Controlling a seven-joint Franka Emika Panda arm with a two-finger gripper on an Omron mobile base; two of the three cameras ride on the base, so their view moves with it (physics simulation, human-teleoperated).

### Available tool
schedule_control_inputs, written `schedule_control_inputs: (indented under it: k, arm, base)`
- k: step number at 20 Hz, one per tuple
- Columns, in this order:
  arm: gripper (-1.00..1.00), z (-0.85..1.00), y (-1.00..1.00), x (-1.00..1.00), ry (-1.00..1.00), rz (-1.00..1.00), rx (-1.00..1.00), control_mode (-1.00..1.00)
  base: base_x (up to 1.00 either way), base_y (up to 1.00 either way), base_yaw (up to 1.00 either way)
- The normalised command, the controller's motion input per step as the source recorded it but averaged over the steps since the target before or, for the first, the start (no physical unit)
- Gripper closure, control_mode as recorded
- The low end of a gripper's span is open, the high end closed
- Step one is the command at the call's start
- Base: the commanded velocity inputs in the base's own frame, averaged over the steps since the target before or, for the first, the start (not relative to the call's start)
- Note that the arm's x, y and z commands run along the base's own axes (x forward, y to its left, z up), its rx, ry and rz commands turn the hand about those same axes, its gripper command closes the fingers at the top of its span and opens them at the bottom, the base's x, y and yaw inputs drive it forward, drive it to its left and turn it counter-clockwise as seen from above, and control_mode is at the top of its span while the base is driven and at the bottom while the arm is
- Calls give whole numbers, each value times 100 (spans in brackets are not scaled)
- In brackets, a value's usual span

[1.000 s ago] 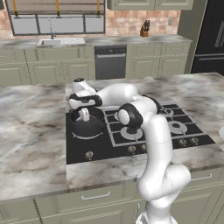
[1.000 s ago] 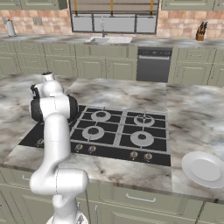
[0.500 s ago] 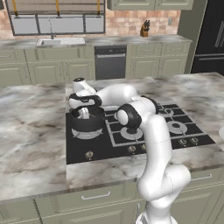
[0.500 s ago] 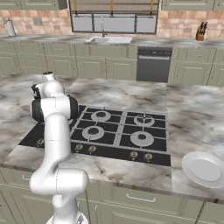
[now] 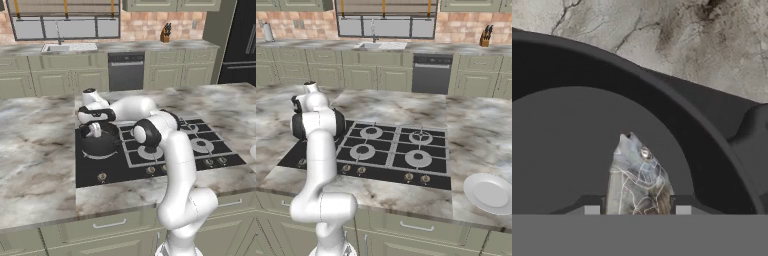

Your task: Retrieve the frozen meat and place it in the pot on a burner. Then turn the burner on.

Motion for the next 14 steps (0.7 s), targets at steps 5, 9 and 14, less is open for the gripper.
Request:
schedule_control_inputs:
  k: [5, 9, 14]
  arm:
    - [-100, 33, 1, 0, 0, 0, 0, -100]
    - [-100, 44, 0, 0, 0, 0, 0, -100]
    - [-100, 63, 0, -25, -1, 0, 3, -100]
  base:
    - [0, 0, 0]
    - [0, 0, 0]
    - [0, 0, 0]
